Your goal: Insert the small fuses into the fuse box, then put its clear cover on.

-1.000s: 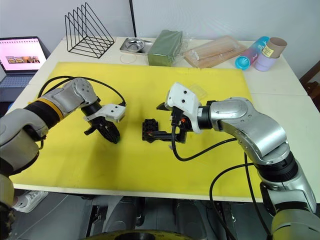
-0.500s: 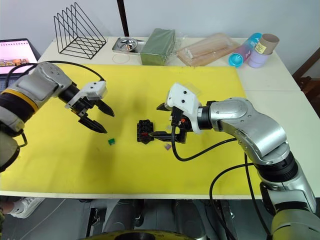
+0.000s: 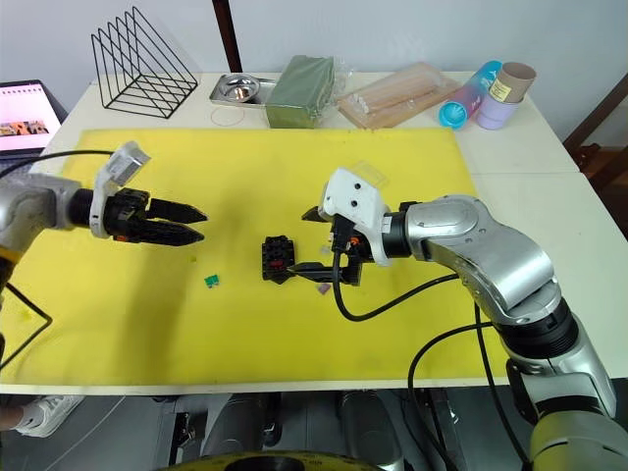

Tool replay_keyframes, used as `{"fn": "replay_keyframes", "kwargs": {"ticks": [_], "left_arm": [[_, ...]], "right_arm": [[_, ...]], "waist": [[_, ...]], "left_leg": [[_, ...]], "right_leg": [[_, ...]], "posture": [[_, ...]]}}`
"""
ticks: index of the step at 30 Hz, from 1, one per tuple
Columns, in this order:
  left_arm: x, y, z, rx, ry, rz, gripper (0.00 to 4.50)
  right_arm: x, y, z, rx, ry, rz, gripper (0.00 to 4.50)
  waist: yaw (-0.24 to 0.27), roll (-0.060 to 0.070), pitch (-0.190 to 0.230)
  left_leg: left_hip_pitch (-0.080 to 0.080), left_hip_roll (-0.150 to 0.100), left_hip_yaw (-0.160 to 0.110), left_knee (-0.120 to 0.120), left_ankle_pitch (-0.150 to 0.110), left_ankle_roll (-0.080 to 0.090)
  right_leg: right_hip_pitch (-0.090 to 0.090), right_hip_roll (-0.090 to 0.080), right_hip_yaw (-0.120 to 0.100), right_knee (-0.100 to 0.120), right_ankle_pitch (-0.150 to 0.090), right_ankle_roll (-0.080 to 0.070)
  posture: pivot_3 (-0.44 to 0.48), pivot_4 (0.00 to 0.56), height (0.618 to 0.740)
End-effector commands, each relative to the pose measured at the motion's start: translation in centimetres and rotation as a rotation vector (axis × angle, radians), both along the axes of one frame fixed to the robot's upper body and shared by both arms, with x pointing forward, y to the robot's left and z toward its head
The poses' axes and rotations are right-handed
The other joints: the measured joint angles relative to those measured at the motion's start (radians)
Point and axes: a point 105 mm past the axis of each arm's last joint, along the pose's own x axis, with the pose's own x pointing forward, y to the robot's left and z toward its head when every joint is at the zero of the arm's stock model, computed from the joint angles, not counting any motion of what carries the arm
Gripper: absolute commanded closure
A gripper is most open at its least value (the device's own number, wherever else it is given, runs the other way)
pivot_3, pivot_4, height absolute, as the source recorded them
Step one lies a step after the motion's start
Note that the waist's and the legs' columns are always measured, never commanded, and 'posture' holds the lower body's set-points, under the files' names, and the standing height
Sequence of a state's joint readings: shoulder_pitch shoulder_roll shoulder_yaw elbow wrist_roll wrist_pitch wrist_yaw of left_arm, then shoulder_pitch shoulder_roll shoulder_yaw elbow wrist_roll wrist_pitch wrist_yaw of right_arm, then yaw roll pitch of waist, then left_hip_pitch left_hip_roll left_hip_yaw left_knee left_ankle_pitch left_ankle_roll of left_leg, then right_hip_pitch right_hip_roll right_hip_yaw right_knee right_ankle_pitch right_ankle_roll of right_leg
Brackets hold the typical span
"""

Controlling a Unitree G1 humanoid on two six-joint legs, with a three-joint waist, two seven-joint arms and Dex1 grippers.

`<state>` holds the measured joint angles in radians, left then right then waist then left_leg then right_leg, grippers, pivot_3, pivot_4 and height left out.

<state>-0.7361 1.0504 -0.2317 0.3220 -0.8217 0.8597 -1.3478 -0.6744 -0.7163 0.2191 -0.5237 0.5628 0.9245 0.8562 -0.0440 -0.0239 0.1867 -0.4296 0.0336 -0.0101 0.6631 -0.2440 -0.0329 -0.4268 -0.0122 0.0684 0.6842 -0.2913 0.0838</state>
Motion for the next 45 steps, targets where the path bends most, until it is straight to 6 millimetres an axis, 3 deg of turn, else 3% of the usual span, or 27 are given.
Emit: {"fn": "replay_keyframes", "kwargs": {"ticks": [1,10,17,24,30,35,45], "left_arm": [[-1.3,1.1,0.7,-0.062,0.034,0.146,0.03],[-5.0,2.0,-3.9,-0.138,0.343,0.400,0.03],[-5.8,1.5,-7.0,-0.184,0.481,0.525,0.03],[-6.4,0.4,-7.5,-0.270,0.531,0.513,0.03],[-7.3,-0.5,-6.2,-0.365,0.565,0.419,0.03],[-7.7,-0.5,-6.6,-0.360,0.629,0.436,0.03],[-6.2,-1.5,-8.4,-0.387,0.654,0.560,0.03]], "right_arm": [[-0.4,0.2,0.8,0.020,-0.037,0.023,0.00],[-0.4,0.5,0.8,0.015,-0.035,0.049,0.00],[-0.2,0.8,1.0,0.013,-0.044,0.063,0.00],[-0.2,0.7,1.0,0.011,-0.045,0.061,0.00],[-0.1,0.6,1.0,0.006,-0.045,0.057,0.00],[-0.1,0.5,1.1,0.003,-0.050,0.056,0.00],[0.0,0.6,1.0,-0.002,-0.059,0.053,0.00]], "waist": [[-0.001,0.000,0.000],[0.011,0.000,0.000],[0.012,0.000,-0.001],[0.023,0.000,-0.001],[0.026,-0.001,-0.001],[0.025,-0.001,-0.001],[0.033,0.000,-0.002]], "left_leg": [[0.000,0.000,-0.001,0.000,0.000,0.000],[0.002,0.000,-0.003,0.000,0.000,0.000],[0.003,-0.001,-0.003,0.000,0.000,0.000],[0.004,-0.002,-0.002,0.000,0.000,-0.001],[0.004,-0.004,-0.001,0.000,0.000,-0.001],[0.004,-0.005,-0.001,0.000,0.000,-0.001],[0.004,-0.006,-0.001,0.000,0.000,-0.002]], "right_leg": [[0.000,0.000,0.000,0.000,0.000,0.000],[0.002,-0.003,0.000,0.000,0.000,0.000],[0.002,-0.004,0.000,0.001,0.000,0.000],[0.003,-0.008,0.000,0.001,0.001,0.000],[0.003,-0.013,-0.001,0.000,0.001,0.000],[0.003,-0.014,0.000,0.000,0.001,0.000],[0.004,-0.016,0.000,0.000,0.000,0.000]], "posture": [[0.000,0.150,0.740],[0.000,0.150,0.740],[0.000,0.150,0.740],[0.000,0.150,0.740],[0.000,0.150,0.740],[0.000,0.150,0.740],[0.000,0.150,0.740]]}}
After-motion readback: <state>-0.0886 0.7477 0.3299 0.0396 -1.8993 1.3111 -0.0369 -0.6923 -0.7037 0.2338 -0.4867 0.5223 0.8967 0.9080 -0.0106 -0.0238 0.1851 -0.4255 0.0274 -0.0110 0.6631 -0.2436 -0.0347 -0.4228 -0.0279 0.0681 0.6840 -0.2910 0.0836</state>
